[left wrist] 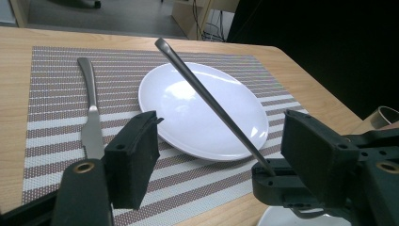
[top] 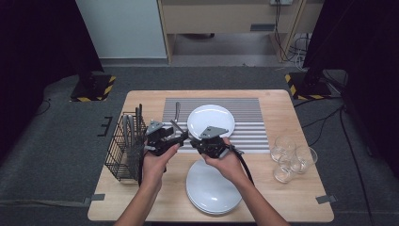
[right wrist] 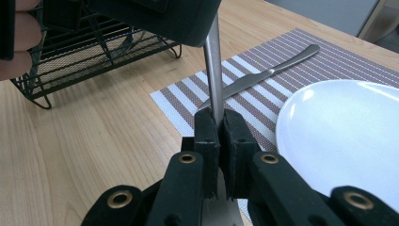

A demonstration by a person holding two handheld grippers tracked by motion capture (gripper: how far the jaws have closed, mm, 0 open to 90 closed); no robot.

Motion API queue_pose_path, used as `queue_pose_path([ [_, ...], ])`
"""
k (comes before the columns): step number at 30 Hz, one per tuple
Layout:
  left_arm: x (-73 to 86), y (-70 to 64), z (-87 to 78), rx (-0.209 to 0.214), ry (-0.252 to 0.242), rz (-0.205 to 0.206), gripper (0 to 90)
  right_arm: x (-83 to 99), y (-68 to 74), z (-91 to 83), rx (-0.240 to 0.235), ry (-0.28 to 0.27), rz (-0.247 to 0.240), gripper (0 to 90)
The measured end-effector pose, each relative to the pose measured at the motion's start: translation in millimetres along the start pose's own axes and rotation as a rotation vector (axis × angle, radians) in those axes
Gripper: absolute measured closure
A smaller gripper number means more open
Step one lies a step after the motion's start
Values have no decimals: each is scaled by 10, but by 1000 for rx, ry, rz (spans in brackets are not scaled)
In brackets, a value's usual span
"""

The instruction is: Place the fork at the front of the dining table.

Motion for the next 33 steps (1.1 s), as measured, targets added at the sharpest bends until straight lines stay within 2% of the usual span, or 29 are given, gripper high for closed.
queue_pose_path([
  [9, 29, -22, -1, -29, 7, 19, 200, 13, -6, 13, 6, 1, 1, 861],
  [18, 75, -18, 10, -13, 16, 15, 154, 49, -49, 4, 16, 5, 11, 861],
  [28, 125, -9, 17, 9, 29, 12, 138, 98, -123, -44, 34, 4, 32, 860],
  [33, 156, -5, 23, 6, 32, 19, 134, 127, -177, -79, 51, 9, 45, 860],
])
Point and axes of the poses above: each handheld gripper's, and its own axes: z roughly forward along the jaws, x roughly out of its underside, y roughly to its left, the point moved 2 cm from there along z, roughly forward along the jaws, and after that the axes turned 4 degrees about -z, right-handed, at the moved point
